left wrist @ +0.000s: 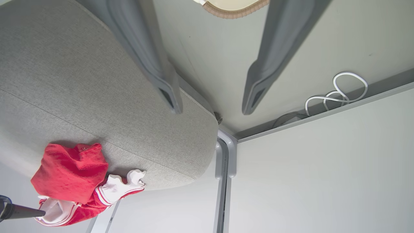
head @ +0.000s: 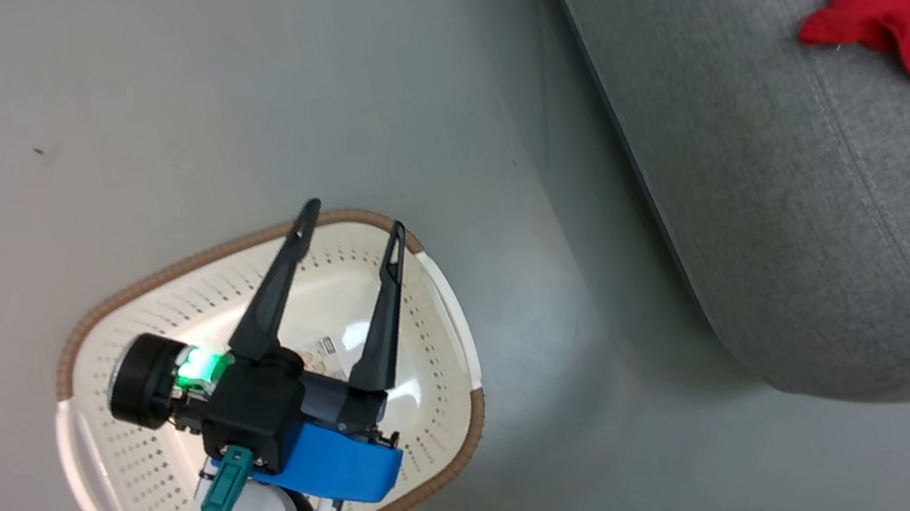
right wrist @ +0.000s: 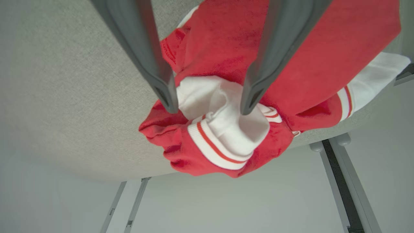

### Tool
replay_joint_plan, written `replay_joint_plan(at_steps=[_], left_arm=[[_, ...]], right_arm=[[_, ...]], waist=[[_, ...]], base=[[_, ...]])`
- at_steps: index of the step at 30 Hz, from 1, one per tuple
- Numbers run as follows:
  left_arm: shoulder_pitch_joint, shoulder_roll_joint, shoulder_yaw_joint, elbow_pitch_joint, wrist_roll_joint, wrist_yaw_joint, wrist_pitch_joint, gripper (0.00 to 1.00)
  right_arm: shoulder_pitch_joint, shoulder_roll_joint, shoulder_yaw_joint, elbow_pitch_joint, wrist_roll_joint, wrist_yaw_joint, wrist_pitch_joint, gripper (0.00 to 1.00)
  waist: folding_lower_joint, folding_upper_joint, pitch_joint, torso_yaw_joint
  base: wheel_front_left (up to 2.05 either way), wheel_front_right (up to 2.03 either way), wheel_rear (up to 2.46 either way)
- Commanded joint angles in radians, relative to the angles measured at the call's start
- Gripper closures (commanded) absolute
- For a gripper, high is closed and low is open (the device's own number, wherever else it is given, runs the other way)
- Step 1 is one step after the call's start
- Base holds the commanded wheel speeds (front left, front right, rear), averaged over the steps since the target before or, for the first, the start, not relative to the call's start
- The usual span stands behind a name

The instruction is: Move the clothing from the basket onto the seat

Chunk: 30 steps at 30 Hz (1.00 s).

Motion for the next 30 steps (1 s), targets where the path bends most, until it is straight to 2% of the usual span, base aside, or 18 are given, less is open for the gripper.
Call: replay_joint_plan(at_steps=[1,16,22,30], left_arm=[[0.01,-0.008,0.002,0.006,-0.006,-0.005,-0.003,0.0],[0.16,-0.104,0.074,0.083,-0.046,-0.016,-0.003,0.0],[0.247,-0.131,0.121,0.096,-0.06,-0.02,-0.003,0.0],[0.322,-0.148,0.183,0.105,-0.06,-0.021,-0.003,0.0]], right_arm=[[0.026,-0.005,-0.005,0.003,0.001,0.001,-0.001,0.0],[0.265,0.016,0.065,-0.027,0.032,0.001,-0.019,0.0],[0.383,0.04,0.112,-0.1,0.064,0.001,-0.042,0.0],[0.545,0.093,0.249,-0.227,0.069,0.001,-0.063,0.0]], waist=[[0.0,0.0,-0.051,0.021],[0.0,0.0,-0.321,0.085],[0.0,0.0,-0.427,0.117],[0.0,0.0,-0.502,0.156]], base=[[0.0,0.0,0.0],[0.0,0.0,0.0],[0.0,0.0,0.0],[0.0,0.0,0.0]])
